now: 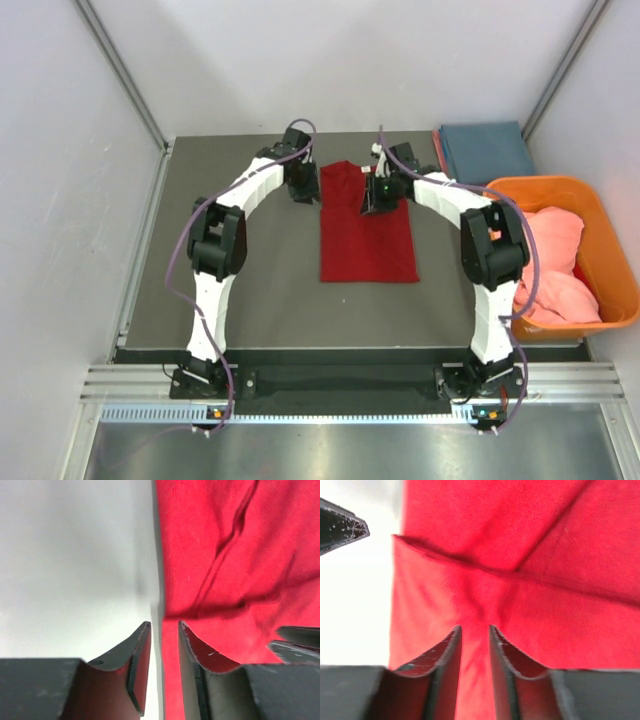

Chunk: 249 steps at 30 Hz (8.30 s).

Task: Fold and stack the t-shirts
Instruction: Fold the tshirt

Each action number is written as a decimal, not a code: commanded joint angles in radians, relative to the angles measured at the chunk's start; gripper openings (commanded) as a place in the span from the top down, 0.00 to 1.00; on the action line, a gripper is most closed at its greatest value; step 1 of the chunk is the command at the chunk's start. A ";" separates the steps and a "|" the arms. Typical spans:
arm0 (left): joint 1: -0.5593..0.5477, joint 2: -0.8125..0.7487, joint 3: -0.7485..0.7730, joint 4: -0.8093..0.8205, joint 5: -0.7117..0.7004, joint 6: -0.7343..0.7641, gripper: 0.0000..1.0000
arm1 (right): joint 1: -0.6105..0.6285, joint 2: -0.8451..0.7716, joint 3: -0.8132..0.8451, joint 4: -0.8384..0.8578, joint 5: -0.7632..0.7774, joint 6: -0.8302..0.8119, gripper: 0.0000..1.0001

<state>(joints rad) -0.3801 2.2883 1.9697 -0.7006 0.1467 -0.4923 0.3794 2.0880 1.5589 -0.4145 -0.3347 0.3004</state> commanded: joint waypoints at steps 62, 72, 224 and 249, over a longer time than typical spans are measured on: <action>-0.140 -0.673 -1.046 0.392 0.188 -0.210 0.67 | -0.011 -0.804 -0.882 0.030 0.401 0.273 0.64; -0.210 -0.656 -1.140 0.569 0.234 -0.339 0.61 | -0.020 -0.800 -0.898 0.051 0.399 0.333 0.62; -0.042 -0.113 -0.462 0.402 0.258 -0.137 0.82 | -0.099 -0.048 -0.112 0.048 -0.078 0.013 0.86; -0.005 0.074 -0.091 0.268 0.232 -0.063 0.79 | -0.201 -0.052 -0.008 -0.093 0.419 -0.037 0.83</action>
<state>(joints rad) -0.4046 2.3623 1.8557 -0.3717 0.4305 -0.6205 0.1818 2.0209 1.4921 -0.5026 -0.0196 0.2878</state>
